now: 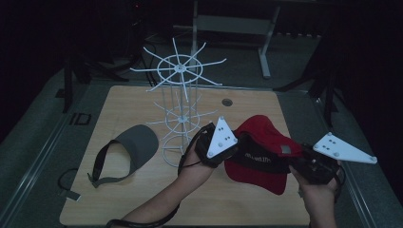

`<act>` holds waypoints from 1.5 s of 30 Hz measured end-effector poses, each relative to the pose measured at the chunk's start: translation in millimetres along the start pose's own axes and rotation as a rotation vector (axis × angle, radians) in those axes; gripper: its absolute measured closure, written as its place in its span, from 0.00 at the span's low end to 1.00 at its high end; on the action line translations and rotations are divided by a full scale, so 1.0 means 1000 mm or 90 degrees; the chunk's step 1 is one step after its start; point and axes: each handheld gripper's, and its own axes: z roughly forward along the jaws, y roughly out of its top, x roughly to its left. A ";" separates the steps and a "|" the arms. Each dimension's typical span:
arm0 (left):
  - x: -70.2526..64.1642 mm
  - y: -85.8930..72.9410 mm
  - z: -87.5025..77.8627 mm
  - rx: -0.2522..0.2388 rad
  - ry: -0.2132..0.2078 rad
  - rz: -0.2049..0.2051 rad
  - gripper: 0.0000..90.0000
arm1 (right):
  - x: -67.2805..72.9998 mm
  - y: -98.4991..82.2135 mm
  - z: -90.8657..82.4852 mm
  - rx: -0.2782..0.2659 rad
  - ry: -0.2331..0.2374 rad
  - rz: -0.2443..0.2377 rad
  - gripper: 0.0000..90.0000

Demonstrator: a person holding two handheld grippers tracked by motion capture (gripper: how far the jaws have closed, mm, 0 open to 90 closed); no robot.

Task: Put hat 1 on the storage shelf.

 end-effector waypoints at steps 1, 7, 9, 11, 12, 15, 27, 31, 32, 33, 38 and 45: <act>0.000 0.000 0.000 0.000 0.000 0.000 0.97 | 0.000 0.000 0.000 0.000 0.000 0.000 0.98; -0.005 0.008 0.001 -0.008 -0.001 0.017 0.97 | 0.003 -0.010 -0.013 0.006 0.032 -0.009 0.87; -0.004 0.010 0.001 -0.011 -0.007 0.012 0.97 | 0.004 -0.011 -0.015 0.008 0.038 -0.012 0.83; -0.004 0.010 0.001 -0.017 -0.013 0.008 0.97 | 0.006 -0.013 -0.019 0.013 0.055 -0.026 0.72; -0.004 0.010 0.001 -0.017 -0.013 0.008 0.97 | 0.006 -0.013 -0.019 0.013 0.055 -0.026 0.72; -0.005 0.010 0.002 -0.019 -0.011 0.008 0.97 | 0.008 -0.014 -0.022 0.017 0.086 -0.043 0.63; 0.009 0.002 -0.004 -0.029 -0.042 -0.023 0.97 | 0.014 -0.005 -0.044 -0.052 0.212 -0.070 0.56; 0.016 -0.005 -0.009 -0.060 -0.109 -0.011 0.97 | 0.014 -0.003 -0.045 -0.062 0.161 -0.093 0.58; 0.020 -0.009 -0.011 -0.064 -0.139 -0.007 0.97 | 0.012 -0.002 -0.044 -0.063 0.164 -0.093 0.58; 0.021 -0.011 -0.012 -0.067 -0.151 -0.002 0.97 | 0.010 -0.002 -0.038 -0.047 0.147 -0.118 0.58; 0.027 -0.013 -0.017 -0.061 -0.190 0.003 0.97 | 0.006 -0.001 -0.021 -0.016 0.153 -0.139 0.60; 0.023 -0.010 -0.018 -0.058 -0.242 0.027 0.97 | 0.004 -0.001 -0.002 0.016 0.195 -0.152 0.62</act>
